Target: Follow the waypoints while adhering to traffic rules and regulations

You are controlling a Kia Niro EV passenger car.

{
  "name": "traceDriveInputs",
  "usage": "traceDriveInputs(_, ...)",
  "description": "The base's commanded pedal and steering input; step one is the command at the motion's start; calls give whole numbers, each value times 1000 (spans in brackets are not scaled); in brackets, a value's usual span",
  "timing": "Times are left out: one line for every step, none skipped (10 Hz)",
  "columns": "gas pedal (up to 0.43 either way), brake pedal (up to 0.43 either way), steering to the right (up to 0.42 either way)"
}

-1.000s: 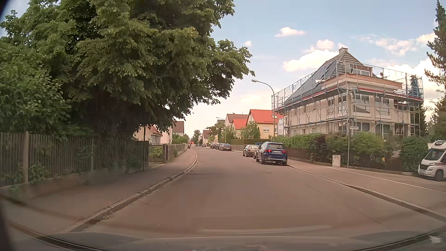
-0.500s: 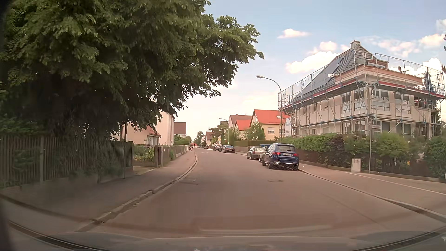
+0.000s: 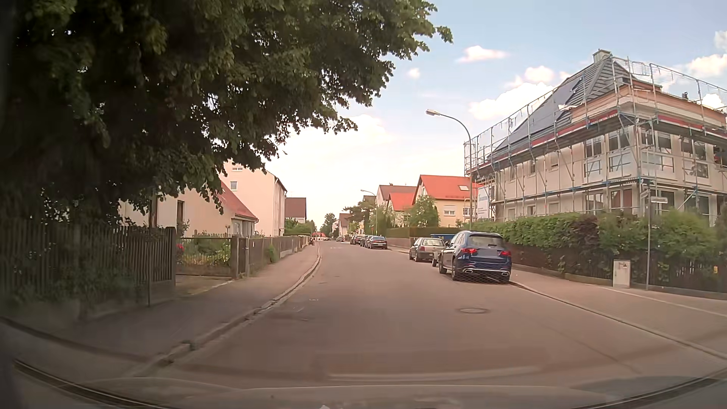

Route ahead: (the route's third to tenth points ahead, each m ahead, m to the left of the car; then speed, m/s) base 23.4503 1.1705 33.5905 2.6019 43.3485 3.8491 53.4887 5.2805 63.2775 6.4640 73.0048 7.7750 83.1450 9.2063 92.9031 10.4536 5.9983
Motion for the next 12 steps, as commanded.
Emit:
traceDriveInputs(138,18,-10)
traceDriveInputs(130,18,-9)
traceDriveInputs(130,18,-9)
traceDriveInputs(130,18,-9)
traceDriveInputs(130,18,-9)
traceDriveInputs(130,18,-9)
traceDriveInputs(130,24,-9)
traceDriveInputs(130,18,-9)
traceDriveInputs(130,18,-9)
traceDriveInputs(130,24,-8)
traceDriveInputs(130,18,-8)
traceDriveInputs(130,18,-8)
